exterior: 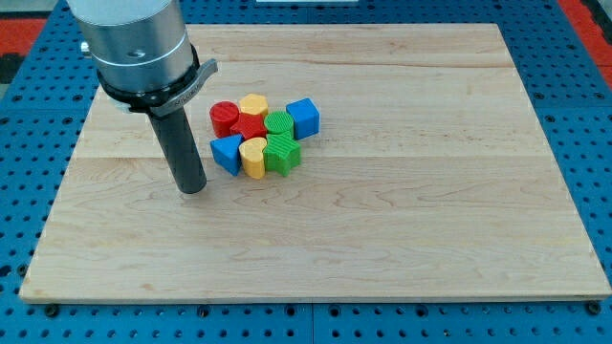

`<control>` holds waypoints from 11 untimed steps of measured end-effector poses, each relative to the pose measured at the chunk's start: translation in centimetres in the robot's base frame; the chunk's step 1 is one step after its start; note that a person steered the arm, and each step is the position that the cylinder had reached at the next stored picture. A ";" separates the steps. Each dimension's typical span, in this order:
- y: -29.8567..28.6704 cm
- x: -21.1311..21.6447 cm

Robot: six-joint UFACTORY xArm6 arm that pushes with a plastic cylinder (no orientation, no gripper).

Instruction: Push the group of blocks to the left

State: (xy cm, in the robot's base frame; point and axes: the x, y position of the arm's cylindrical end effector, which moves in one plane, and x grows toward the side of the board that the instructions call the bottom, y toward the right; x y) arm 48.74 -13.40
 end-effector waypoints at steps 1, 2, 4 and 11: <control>0.5 0.4; 0.5 1.1; 2.4 1.6; 5.4 -14.0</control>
